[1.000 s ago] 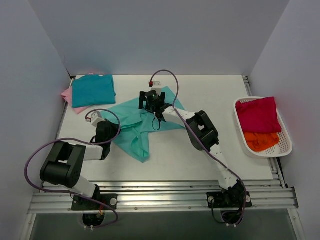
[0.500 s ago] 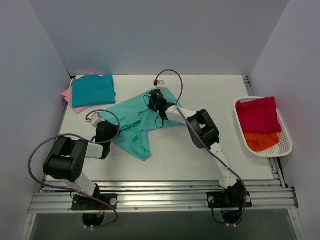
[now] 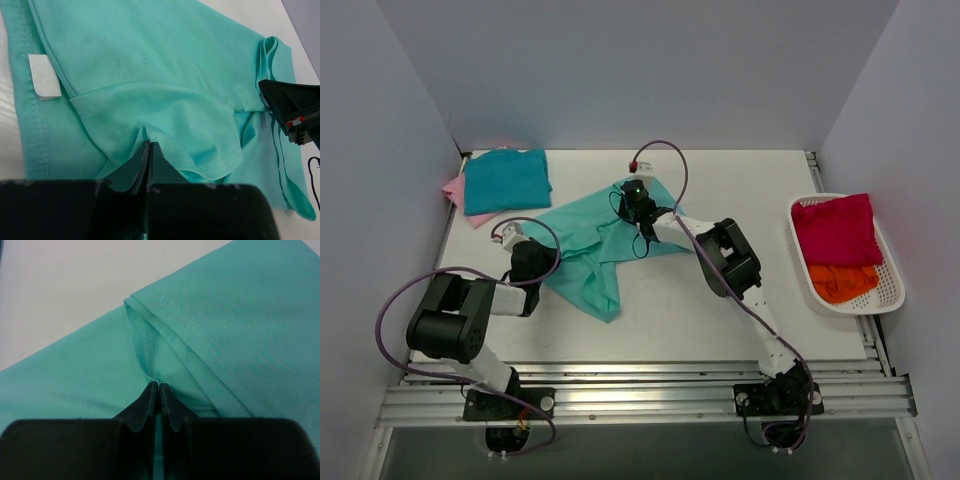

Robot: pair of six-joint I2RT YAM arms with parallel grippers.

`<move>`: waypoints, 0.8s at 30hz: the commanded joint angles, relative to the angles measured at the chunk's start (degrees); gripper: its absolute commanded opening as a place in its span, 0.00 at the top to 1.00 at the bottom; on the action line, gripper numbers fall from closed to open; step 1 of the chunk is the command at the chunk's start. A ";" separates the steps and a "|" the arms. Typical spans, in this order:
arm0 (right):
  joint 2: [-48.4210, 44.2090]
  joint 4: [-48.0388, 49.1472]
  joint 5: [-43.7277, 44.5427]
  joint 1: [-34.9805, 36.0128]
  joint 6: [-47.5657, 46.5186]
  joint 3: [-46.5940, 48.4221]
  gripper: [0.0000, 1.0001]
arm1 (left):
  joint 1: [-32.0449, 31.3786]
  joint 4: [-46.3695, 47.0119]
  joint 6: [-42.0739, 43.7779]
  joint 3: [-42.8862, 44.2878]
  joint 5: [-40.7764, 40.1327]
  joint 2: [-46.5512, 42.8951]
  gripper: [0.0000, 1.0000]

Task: Fold and stack the t-shirts
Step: Flatten the tshirt out

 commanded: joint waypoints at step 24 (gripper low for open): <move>-87.32 -0.78 9.39 2.35 -5.87 -39.16 1.00 | -1.50 -51.80 16.22 30.04 9.88 -60.87 0.98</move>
